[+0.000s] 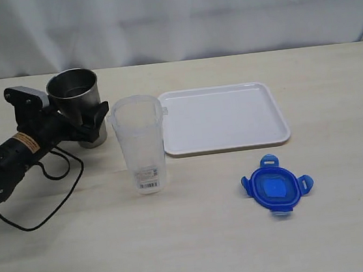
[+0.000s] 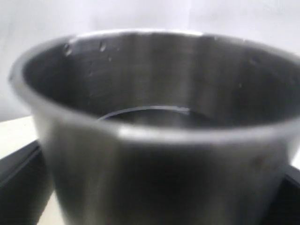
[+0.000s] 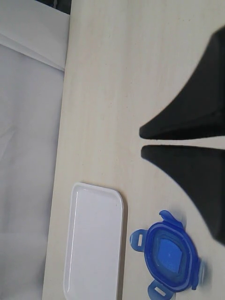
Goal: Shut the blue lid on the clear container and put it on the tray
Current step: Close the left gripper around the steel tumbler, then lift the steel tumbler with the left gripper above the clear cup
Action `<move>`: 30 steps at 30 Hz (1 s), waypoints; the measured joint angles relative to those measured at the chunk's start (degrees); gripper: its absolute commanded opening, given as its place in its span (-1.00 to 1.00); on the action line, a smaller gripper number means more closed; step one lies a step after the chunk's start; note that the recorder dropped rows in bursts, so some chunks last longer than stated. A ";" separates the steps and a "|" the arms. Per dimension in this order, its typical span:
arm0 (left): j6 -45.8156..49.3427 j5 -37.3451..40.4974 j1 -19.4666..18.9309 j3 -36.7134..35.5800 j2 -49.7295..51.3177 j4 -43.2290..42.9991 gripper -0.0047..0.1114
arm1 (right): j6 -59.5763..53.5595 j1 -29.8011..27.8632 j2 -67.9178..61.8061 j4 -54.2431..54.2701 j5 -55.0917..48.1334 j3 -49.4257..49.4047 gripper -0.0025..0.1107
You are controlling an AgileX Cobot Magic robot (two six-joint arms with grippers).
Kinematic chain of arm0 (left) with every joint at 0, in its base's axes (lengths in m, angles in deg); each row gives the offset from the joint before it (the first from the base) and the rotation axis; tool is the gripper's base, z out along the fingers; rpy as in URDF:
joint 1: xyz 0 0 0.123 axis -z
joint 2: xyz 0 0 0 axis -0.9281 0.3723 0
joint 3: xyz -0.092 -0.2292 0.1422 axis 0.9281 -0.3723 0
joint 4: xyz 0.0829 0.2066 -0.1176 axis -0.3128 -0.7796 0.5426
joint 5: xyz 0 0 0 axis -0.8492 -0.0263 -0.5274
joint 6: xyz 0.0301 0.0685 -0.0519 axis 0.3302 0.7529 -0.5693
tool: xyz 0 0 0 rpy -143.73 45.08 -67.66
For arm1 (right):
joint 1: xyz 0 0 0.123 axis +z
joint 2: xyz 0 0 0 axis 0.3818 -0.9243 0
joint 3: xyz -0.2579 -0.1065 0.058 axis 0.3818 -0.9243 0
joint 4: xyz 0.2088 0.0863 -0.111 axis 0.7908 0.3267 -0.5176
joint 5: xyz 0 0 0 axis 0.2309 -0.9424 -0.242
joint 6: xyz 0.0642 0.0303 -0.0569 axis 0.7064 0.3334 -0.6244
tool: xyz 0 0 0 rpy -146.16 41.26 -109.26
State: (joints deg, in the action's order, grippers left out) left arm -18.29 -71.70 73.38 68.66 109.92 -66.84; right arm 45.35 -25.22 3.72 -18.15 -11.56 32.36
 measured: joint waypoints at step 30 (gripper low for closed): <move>-0.14 -1.04 0.08 0.92 0.00 -7.83 -0.92 | 0.00 0.00 0.00 0.00 0.00 0.00 -0.88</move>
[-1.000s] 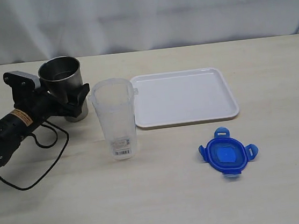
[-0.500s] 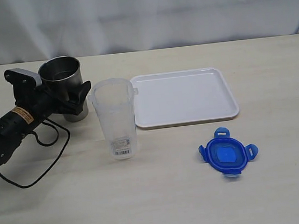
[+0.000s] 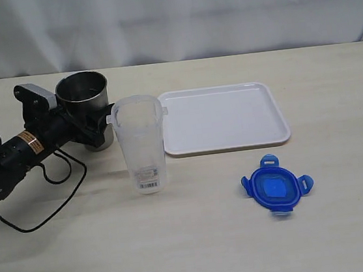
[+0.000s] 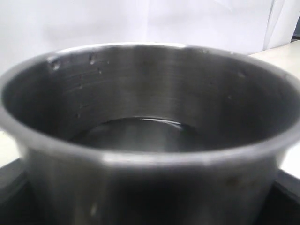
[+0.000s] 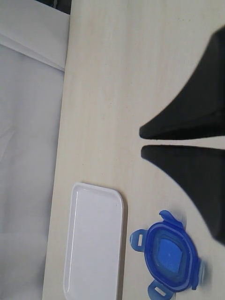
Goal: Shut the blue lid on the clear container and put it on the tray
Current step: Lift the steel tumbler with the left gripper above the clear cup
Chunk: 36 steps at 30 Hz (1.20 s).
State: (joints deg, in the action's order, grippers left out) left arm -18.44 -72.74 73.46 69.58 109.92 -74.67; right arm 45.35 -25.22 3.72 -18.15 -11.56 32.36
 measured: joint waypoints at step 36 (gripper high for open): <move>-4.73 5.14 0.00 -0.10 -8.95 -2.92 -0.92 | 0.00 0.00 0.00 0.00 0.00 0.00 -0.88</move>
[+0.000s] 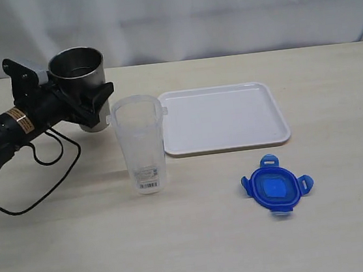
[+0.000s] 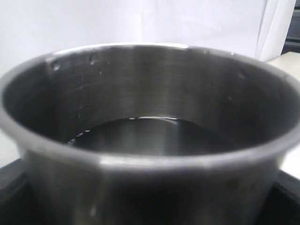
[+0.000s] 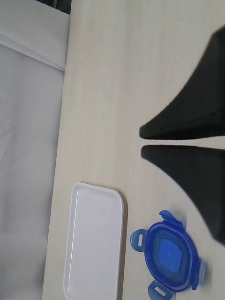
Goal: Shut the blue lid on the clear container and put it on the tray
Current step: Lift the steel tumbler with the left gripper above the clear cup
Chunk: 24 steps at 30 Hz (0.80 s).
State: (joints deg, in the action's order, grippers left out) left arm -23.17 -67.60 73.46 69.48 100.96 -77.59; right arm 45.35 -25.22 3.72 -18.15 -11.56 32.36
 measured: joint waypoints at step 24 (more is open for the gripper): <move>-0.07 0.00 0.00 -0.10 -9.59 -8.38 -0.92 | 0.00 0.00 0.00 0.00 0.00 0.00 -0.88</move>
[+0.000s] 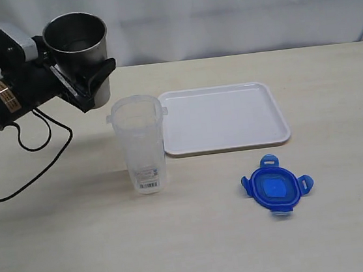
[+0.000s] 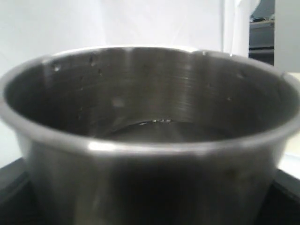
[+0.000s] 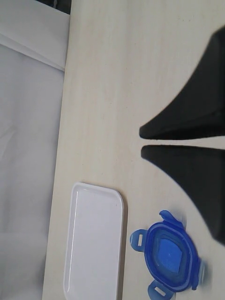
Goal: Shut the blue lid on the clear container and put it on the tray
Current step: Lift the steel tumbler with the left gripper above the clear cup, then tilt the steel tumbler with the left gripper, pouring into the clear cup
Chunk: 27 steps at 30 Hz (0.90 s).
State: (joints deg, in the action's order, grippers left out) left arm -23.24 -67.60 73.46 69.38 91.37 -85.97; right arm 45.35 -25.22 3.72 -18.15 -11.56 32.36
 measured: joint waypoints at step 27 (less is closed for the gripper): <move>21.01 0.00 1.14 0.00 0.00 -5.23 -0.92 | 0.00 0.00 0.00 0.00 0.00 0.00 -0.88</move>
State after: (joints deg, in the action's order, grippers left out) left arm -2.22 -67.60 74.60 69.38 91.37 -91.20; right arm 45.35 -25.22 3.72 -18.15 -11.56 32.36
